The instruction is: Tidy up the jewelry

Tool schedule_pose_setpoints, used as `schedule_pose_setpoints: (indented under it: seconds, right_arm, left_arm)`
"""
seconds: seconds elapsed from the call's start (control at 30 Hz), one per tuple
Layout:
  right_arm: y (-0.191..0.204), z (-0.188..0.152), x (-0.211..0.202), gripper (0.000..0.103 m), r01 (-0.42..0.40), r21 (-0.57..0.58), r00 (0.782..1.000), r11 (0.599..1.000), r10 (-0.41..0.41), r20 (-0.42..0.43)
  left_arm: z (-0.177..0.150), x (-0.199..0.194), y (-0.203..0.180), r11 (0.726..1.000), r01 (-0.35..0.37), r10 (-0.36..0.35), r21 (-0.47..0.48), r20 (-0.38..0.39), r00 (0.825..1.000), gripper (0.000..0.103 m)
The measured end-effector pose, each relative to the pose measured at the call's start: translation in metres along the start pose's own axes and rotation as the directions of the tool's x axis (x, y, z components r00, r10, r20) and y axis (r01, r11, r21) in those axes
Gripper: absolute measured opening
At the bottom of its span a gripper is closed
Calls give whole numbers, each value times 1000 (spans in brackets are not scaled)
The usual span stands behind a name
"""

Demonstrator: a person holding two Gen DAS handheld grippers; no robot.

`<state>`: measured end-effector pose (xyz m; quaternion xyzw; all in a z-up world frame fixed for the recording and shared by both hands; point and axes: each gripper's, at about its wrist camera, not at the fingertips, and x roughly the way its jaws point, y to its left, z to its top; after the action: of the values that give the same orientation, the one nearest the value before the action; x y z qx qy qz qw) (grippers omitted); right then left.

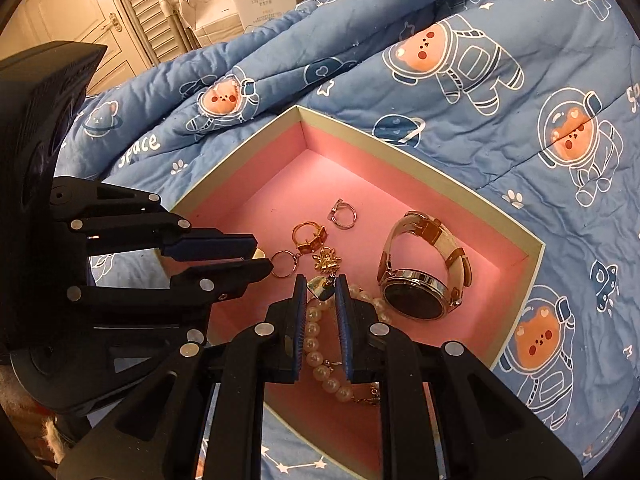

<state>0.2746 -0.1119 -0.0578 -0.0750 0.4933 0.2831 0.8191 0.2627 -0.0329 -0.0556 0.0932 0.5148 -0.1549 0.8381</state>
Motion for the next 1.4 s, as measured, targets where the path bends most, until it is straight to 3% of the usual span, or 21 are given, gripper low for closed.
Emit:
schedule_pose_setpoints:
  seconds: [0.43, 0.5, 0.57, 0.87, 1.03, 1.13, 1.23, 1.27, 1.33, 1.37, 1.4]
  right_arm:
    - [-4, 0, 17, 15, 29, -40, 999, 999, -30, -30]
    - [-5, -1, 18, 15, 35, -44, 999, 998, -36, -29]
    - [-7, -2, 18, 15, 40, -45, 999, 998, -42, -28]
    - [-15, -10, 4, 16, 27, -39, 1000, 999, -27, -3]
    - [-16, -11, -2, 16, 20, -22, 1000, 1000, -20, 10]
    - [-15, -12, -11, 16, 2, 1, 999, 1000, -2, 39]
    - [-10, -19, -31, 17, 31, 26, 995, 999, -34, 97]
    - [-7, -22, -41, 20, 44, 38, 991, 998, -49, 127]
    - [0, -32, -64, 45, 97, 75, 972, 993, -110, 206]
    - [5, -40, -78, 65, 122, 104, 954, 987, -146, 263]
    - [10, -48, -92, 72, 132, 133, 934, 982, -168, 317]
  left_arm:
    - [0, 4, 3, 1000, -15, 15, -5, -2, 1000, 16]
    - [0, 3, 2, 1000, -26, 26, -4, 2, 1000, 21]
    - [0, 1, 4, 999, -35, 35, -9, 11, 999, 34]
    - [-4, -24, 4, 998, -63, 64, -9, 82, 995, 59]
    - [-9, -34, 3, 995, -100, 99, 4, 101, 990, 60]
    - [-13, -43, 7, 995, -99, 100, -7, 128, 987, 67]
    - [-22, -57, 11, 994, -94, 102, -55, 175, 979, 78]
    - [-27, -63, 13, 993, -86, 100, -80, 199, 975, 81]
    - [-40, -80, 16, 988, -75, 110, -137, 271, 956, 86]
    - [-48, -91, 16, 984, -70, 120, -164, 314, 942, 91]
    - [-57, -102, 14, 980, -65, 131, -190, 360, 924, 95]
